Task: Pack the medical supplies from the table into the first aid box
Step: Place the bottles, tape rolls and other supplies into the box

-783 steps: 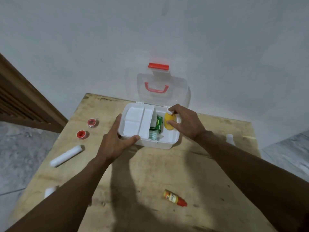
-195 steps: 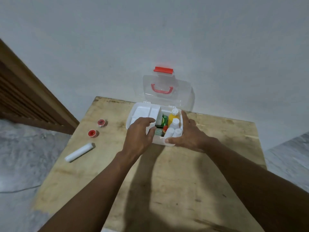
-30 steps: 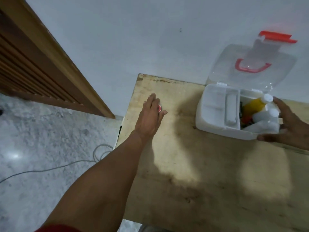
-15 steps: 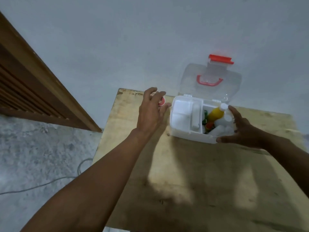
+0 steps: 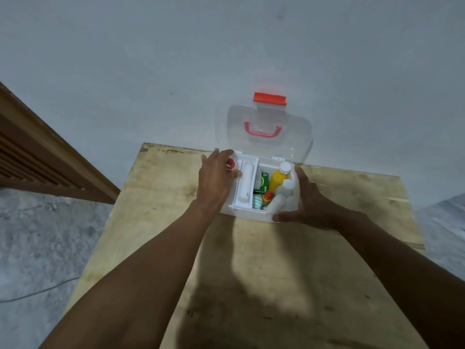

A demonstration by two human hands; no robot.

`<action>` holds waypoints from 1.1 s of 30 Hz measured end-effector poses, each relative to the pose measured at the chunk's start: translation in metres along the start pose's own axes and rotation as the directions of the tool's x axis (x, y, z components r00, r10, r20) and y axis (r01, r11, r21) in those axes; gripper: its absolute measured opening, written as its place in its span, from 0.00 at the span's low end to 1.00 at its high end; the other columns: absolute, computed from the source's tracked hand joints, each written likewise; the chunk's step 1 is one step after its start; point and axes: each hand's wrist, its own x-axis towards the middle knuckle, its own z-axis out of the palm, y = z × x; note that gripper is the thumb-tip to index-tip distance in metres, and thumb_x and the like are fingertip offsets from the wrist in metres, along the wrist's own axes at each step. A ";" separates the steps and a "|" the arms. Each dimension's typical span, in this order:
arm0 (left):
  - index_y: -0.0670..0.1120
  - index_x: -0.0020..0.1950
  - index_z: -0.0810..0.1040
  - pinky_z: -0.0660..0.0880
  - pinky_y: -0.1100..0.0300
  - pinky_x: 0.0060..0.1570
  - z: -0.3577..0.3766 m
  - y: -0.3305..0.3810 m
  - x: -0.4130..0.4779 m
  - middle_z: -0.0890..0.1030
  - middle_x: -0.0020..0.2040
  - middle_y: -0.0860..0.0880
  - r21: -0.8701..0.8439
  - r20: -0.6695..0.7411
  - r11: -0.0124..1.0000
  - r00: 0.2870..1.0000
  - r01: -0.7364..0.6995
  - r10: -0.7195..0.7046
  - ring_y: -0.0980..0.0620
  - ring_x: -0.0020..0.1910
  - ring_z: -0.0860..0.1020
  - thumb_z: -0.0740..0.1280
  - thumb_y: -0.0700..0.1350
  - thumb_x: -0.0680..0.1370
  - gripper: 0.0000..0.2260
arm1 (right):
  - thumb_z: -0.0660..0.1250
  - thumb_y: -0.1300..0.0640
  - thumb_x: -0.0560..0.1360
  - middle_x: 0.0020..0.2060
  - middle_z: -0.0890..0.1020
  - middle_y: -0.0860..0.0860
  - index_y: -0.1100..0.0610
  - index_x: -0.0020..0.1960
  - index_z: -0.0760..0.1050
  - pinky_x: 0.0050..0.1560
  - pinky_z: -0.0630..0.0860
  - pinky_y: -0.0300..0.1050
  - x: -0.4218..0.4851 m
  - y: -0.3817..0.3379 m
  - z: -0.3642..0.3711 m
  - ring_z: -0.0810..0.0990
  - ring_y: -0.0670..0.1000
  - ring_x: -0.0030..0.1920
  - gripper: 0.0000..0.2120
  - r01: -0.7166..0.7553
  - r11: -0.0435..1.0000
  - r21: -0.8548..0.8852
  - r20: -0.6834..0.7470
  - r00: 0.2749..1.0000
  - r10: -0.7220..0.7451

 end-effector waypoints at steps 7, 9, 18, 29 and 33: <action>0.47 0.56 0.81 0.66 0.54 0.56 0.001 -0.001 0.007 0.78 0.51 0.47 0.090 0.082 0.993 0.993 0.072 -0.080 0.40 0.55 0.75 0.76 0.50 0.72 0.15 | 0.80 0.30 0.54 0.77 0.55 0.44 0.36 0.77 0.37 0.73 0.65 0.59 0.003 0.003 0.001 0.58 0.51 0.77 0.68 0.086 0.996 0.033 0.008 0.996 -0.086; 0.46 0.53 0.80 0.65 0.56 0.52 0.001 -0.001 0.008 0.77 0.49 0.48 0.110 0.081 0.992 0.994 0.065 -0.075 0.40 0.53 0.75 0.76 0.51 0.71 0.15 | 0.80 0.32 0.55 0.77 0.58 0.44 0.37 0.77 0.38 0.73 0.65 0.59 0.003 0.004 0.001 0.59 0.51 0.76 0.67 0.106 0.994 0.030 -0.003 0.994 -0.106; 0.43 0.72 0.72 0.58 0.45 0.73 -0.008 0.001 -0.015 0.72 0.72 0.45 0.015 0.012 1.000 1.000 -0.016 0.016 0.45 0.73 0.67 0.76 0.51 0.72 0.32 | 0.82 0.34 0.55 0.73 0.63 0.43 0.40 0.78 0.44 0.71 0.68 0.57 0.006 0.005 0.001 0.65 0.50 0.73 0.65 0.130 0.989 0.073 -0.001 0.992 -0.130; 0.44 0.81 0.57 0.39 0.42 0.74 0.003 -0.013 -0.028 0.62 0.79 0.46 0.178 0.158 0.977 0.983 -0.117 0.089 0.50 0.80 0.52 0.62 0.66 0.76 0.41 | 0.80 0.29 0.52 0.76 0.61 0.46 0.40 0.78 0.39 0.71 0.68 0.59 0.011 0.011 0.004 0.63 0.52 0.74 0.69 0.097 0.995 0.038 0.004 0.995 -0.097; 0.45 0.81 0.55 0.40 0.44 0.75 0.002 -0.012 -0.028 0.56 0.80 0.45 0.238 0.155 0.964 0.984 -0.119 0.084 0.47 0.80 0.52 0.61 0.68 0.76 0.41 | 0.79 0.28 0.51 0.75 0.61 0.46 0.39 0.78 0.40 0.70 0.69 0.59 0.012 0.012 0.005 0.64 0.53 0.74 0.69 0.097 0.994 0.042 0.001 0.995 -0.097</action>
